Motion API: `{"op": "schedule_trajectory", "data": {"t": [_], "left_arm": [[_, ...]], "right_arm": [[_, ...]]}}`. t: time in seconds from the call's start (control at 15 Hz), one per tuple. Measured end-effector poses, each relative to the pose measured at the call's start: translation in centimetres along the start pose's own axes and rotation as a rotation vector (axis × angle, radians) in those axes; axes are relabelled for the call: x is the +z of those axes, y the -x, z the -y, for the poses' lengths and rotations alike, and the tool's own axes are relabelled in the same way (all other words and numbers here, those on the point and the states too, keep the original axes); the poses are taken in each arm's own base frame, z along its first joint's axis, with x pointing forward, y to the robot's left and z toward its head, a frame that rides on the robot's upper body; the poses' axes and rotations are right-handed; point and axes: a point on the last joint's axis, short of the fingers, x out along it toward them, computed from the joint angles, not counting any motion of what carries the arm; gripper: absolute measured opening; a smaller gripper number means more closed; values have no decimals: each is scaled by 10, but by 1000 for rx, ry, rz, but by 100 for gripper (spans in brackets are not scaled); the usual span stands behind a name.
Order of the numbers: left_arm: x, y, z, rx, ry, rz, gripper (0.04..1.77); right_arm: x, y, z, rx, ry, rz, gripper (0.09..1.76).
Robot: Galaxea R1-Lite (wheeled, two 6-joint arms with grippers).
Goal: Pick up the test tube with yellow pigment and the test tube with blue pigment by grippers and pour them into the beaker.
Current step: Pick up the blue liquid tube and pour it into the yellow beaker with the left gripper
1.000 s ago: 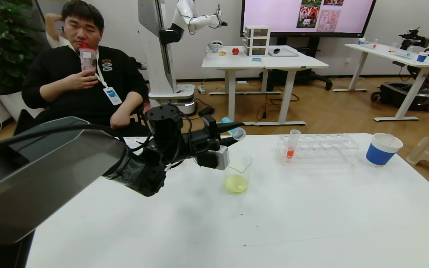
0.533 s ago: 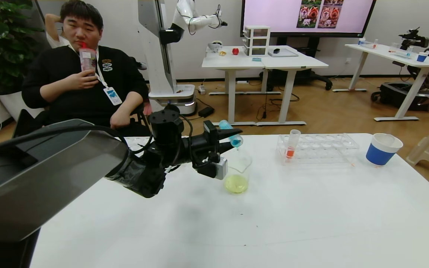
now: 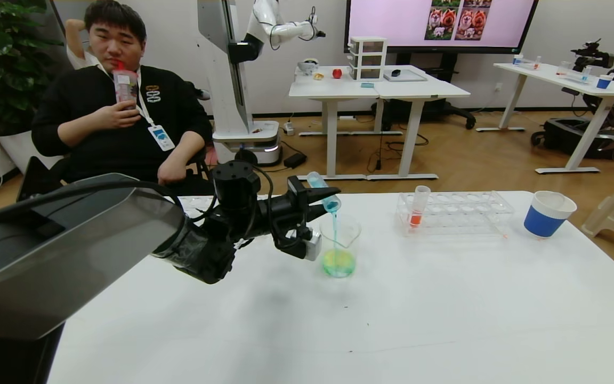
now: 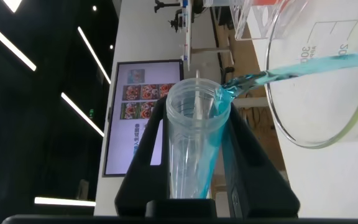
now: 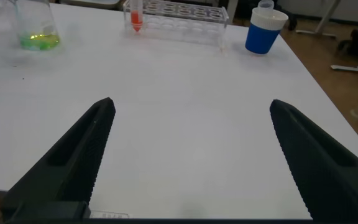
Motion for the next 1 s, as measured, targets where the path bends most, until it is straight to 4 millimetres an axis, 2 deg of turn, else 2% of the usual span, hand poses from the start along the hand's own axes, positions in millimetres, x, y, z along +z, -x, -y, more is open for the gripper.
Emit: {"op": "schedule_trajectory", "data": {"t": [0.47, 1.0], "left_arm": [[0, 0, 4, -38, -130, -28, 50], [6, -2, -5, -83, -232, -63, 50]], "right_arm": [[0, 0, 0, 0, 0, 0, 174], [0, 0, 0, 0, 0, 0, 174]]}}
